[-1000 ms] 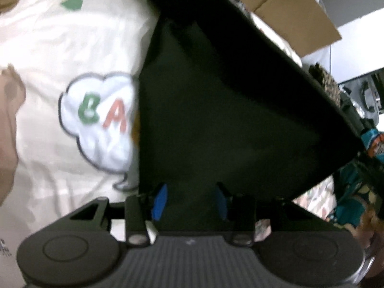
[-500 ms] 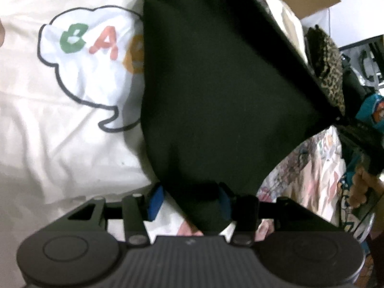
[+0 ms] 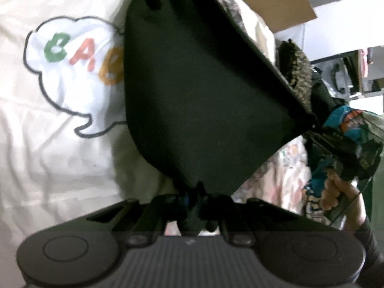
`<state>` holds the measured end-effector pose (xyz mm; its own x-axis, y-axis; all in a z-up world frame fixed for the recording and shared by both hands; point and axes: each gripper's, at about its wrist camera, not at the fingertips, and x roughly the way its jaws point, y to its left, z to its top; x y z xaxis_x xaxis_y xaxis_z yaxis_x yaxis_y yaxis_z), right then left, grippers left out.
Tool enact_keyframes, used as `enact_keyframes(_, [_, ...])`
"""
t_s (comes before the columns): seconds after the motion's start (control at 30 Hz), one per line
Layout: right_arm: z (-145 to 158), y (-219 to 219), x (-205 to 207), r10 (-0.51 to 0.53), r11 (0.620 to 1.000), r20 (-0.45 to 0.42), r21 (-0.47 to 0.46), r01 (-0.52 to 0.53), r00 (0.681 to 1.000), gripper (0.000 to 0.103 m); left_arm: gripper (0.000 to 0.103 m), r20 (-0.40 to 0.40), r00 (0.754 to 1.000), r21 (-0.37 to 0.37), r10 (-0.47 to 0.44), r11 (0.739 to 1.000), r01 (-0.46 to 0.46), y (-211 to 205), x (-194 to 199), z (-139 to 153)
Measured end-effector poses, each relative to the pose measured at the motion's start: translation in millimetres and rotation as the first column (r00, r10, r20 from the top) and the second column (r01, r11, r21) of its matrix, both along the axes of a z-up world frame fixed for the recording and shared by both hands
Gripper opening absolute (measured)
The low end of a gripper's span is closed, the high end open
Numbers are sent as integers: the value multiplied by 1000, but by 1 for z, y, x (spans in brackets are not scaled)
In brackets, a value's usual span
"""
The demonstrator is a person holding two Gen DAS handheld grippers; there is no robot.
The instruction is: Fold clothes
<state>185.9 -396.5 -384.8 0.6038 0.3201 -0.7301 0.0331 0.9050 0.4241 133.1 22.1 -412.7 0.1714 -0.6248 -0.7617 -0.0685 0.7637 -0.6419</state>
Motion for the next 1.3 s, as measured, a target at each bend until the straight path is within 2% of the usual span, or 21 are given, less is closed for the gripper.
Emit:
enact_keyframes(0.27, [7, -20, -9, -56, 998, -8, -10, 56, 998, 1, 5, 20, 999, -48, -42, 998, 43, -12, 2, 11])
enact_keyframes(0.5, [-7, -41, -14, -108, 994, -52, -27, 107, 993, 1, 6, -12, 997, -78, -78, 994, 77, -29, 4, -4])
enact_keyframes(0.8, [-48, -56, -9, -170, 985, -156, -19, 170, 973, 2, 6, -60, 990, -27, -126, 992, 125, -44, 8, -35])
enact_keyframes(0.83, [-54, -58, -9, -180, 984, -173, -20, 179, 968, 4, 6, -69, 989, -21, -128, 992, 127, -45, 8, -39])
enact_keyframes(0.97, [-45, -56, -12, -162, 986, -138, -71, 153, 977, 11, 7, -62, 989, -11, -137, 991, 137, -45, 7, -41])
enact_keyframes(1.03, [-40, -55, -14, -151, 985, -120, -97, 140, 981, 26, 9, -61, 990, -17, -129, 992, 128, -45, 7, -40])
enact_keyframes(1.1, [-35, -55, -15, -140, 984, -102, -123, 128, 985, 35, 9, -62, 990, -20, -125, 992, 124, -45, 7, -40])
enact_keyframes(1.3, [-24, -49, -11, -79, 978, -38, -196, 70, 996, 35, 8, -65, 989, -17, -130, 992, 129, -43, 3, -42])
